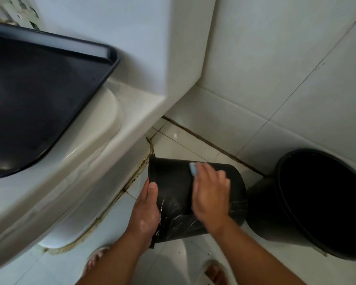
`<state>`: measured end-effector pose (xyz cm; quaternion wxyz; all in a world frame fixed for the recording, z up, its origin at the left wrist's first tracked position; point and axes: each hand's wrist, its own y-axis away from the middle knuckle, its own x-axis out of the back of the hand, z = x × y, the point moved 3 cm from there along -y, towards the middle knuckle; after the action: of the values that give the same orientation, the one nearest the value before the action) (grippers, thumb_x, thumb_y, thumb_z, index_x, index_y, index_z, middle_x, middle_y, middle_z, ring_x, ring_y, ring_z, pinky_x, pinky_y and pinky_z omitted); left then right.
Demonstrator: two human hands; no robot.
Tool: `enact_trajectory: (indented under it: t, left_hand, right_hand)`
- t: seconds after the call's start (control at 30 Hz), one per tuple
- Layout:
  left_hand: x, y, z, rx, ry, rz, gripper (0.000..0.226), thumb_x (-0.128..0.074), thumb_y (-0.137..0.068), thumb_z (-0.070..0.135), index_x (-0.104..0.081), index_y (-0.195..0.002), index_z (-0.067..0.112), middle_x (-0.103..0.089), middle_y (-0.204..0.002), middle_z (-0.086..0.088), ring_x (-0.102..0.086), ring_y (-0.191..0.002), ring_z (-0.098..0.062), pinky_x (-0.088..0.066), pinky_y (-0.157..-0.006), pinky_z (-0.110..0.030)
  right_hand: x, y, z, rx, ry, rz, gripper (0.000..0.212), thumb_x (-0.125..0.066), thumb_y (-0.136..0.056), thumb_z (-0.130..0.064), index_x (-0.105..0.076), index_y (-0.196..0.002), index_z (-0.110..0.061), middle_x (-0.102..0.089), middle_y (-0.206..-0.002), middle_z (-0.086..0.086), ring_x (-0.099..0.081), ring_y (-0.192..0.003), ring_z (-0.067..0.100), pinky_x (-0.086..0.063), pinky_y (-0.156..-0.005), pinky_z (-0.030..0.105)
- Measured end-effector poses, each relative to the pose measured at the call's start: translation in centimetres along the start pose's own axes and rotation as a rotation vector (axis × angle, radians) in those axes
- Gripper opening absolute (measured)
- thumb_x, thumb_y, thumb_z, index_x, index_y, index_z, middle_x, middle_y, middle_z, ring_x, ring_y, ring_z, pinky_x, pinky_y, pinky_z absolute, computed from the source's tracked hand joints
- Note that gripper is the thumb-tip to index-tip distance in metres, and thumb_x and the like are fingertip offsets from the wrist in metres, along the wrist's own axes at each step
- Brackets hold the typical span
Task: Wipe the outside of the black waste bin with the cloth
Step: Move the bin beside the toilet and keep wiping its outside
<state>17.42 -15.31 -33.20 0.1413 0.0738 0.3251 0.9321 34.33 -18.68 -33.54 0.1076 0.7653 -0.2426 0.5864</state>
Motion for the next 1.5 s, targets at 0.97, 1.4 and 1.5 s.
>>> enact_trajectory:
  t: [0.97, 1.4, 1.5]
  left_hand:
    - [0.5, -1.0, 2.3, 0.034, 0.023, -0.026, 0.047, -0.034, -0.104, 0.054, -0.041, -0.148, 0.039, -0.052, -0.137, 0.006, -0.052, -0.122, -0.016, -0.045, -0.103, -0.04]
    - [0.3, -0.9, 1.8, 0.066, -0.023, 0.008, 0.051, -0.037, -0.098, 0.064, -0.052, -0.139, 0.037, -0.06, -0.135, -0.006, -0.06, -0.119, -0.026, -0.049, -0.103, -0.05]
    - [0.2, -0.7, 1.1, 0.053, -0.01, 0.004, 0.057, -0.039, -0.088, 0.075, -0.054, -0.134, 0.044, -0.061, -0.128, -0.006, -0.059, -0.117, -0.028, -0.046, -0.106, -0.055]
  right_hand:
    - [1.6, 3.7, -2.0, 0.966, -0.008, -0.315, 0.057, -0.063, -0.089, -0.031, -0.044, -0.14, -0.046, -0.044, -0.144, -0.025, -0.043, -0.101, 0.012, -0.038, -0.079, 0.03]
    - [1.5, 2.2, 0.2, 0.667, -0.045, -0.159, 0.054, -0.062, -0.088, -0.028, -0.045, -0.138, -0.041, -0.05, -0.139, -0.018, -0.048, -0.099, 0.015, -0.037, -0.078, 0.028]
    - [1.4, 0.8, 5.6, 0.144, -0.088, -0.055, 0.046, -0.047, -0.094, -0.027, -0.052, -0.139, -0.031, -0.057, -0.138, -0.007, -0.052, -0.107, 0.021, -0.044, -0.088, 0.036]
